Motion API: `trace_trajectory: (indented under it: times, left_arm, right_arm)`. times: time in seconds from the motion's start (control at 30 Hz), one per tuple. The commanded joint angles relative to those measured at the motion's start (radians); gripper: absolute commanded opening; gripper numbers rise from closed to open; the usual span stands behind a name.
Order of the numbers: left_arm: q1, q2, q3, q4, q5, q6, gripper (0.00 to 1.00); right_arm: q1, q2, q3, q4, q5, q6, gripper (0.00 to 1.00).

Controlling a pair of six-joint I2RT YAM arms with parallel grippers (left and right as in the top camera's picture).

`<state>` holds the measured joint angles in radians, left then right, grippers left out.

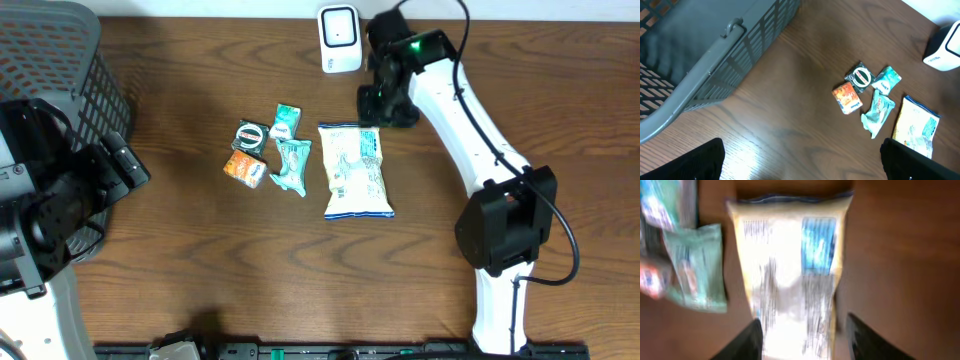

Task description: Scan the item barcode

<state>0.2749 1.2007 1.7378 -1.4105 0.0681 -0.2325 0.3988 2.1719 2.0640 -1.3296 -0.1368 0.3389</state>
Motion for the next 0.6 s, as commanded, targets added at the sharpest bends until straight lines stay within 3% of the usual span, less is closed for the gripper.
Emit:
trace_trajectory:
  times: [0.0, 0.13, 0.37, 0.57]
  left_arm:
    - [0.005, 0.000, -0.009, -0.002, -0.009, -0.002, 0.98]
    - [0.005, 0.000, -0.009, -0.002, -0.009, -0.002, 0.98]
    - [0.005, 0.000, -0.009, -0.002, -0.009, -0.002, 0.98]
    - [0.005, 0.000, -0.009, -0.002, -0.009, -0.002, 0.98]
  right_arm:
    - [0.042, 0.001, -0.029, -0.052, -0.056, -0.026, 0.46]
    - [0.084, 0.001, -0.094, -0.077, -0.047, -0.026, 0.38]
    - [0.138, 0.001, -0.243, -0.056, 0.035, 0.051, 0.38]
    - [0.142, 0.001, -0.371, 0.078, 0.041, 0.092, 0.38]
